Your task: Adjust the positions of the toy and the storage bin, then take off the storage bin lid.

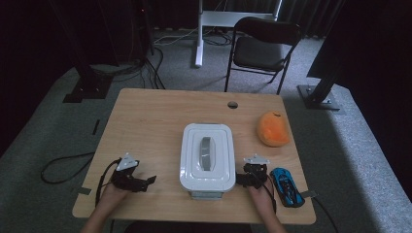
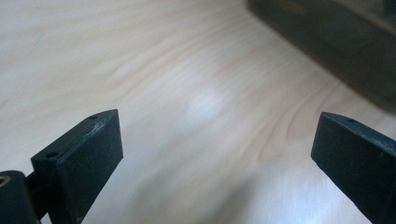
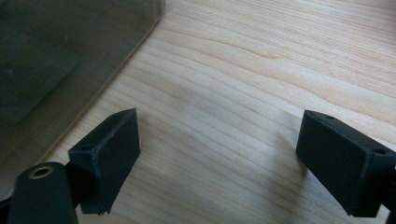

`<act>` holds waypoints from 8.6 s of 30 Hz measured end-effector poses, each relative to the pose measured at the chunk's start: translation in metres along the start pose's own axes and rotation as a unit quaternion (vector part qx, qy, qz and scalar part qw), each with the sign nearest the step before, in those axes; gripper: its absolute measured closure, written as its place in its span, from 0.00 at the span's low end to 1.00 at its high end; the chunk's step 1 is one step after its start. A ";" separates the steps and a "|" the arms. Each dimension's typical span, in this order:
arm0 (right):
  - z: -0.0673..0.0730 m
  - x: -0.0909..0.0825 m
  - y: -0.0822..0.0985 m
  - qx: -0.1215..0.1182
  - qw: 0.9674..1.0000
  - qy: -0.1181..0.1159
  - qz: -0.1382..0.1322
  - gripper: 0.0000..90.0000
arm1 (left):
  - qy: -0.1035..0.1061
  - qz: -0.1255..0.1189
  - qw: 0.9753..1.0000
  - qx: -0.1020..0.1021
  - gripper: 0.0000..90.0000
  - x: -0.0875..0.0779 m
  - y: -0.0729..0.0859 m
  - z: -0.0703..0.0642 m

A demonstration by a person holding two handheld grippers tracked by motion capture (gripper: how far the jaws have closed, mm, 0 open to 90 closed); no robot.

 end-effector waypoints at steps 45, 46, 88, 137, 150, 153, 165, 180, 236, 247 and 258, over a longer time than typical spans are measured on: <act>0.003 -0.003 0.003 -0.008 1.000 -0.016 -0.002 0.14 | -0.022 0.038 0.998 -0.039 0.03 -0.046 0.046 0.040; 0.003 -0.003 0.003 -0.008 1.000 -0.016 -0.002 0.14 | -0.019 0.037 0.998 -0.040 0.03 -0.046 0.044 0.038; 0.003 -0.003 0.003 -0.010 1.000 -0.016 -0.002 0.14 | 0.053 -0.003 0.998 0.040 0.04 -0.060 -0.052 -0.059; 0.003 -0.003 0.003 -0.010 1.000 -0.016 -0.002 0.14 | 0.126 0.001 0.985 0.116 0.05 -0.002 -0.125 -0.160; 0.003 -0.003 0.003 -0.011 1.000 -0.017 -0.002 0.14 | 0.116 0.015 0.986 0.117 0.05 0.015 -0.133 -0.172; 0.003 -0.003 0.003 -0.011 1.000 -0.017 -0.002 0.14 | 0.104 0.022 0.988 0.115 0.05 0.021 -0.136 -0.175; 0.003 -0.003 0.003 -0.011 1.000 -0.017 -0.002 0.14 | 0.074 0.036 0.992 0.099 0.07 0.039 -0.147 -0.182; 0.003 -0.003 0.003 -0.011 1.000 -0.017 -0.002 0.14 | 0.049 0.046 0.993 0.097 0.18 0.051 -0.144 -0.186; 0.003 -0.003 0.003 -0.013 1.000 -0.018 -0.003 0.15 | 0.074 0.014 0.994 0.080 0.57 0.034 -0.145 -0.188; 0.003 -0.003 0.003 -0.013 1.000 -0.018 -0.003 0.15 | 0.070 0.000 0.994 0.087 0.57 0.020 -0.153 -0.183; 0.003 -0.003 0.003 -0.013 1.000 -0.018 -0.002 0.14 | 0.072 -0.006 0.992 0.099 0.57 0.013 -0.152 -0.178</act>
Point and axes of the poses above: each handheld gripper's, and its own axes: x roughly forward along the jaws, y roughly out of its underside, z roughly to its left, the point moved 9 cm from there along x, roughly forward along the jaws, and after that the axes turned 6 degrees about -x, right-handed, at the moved point
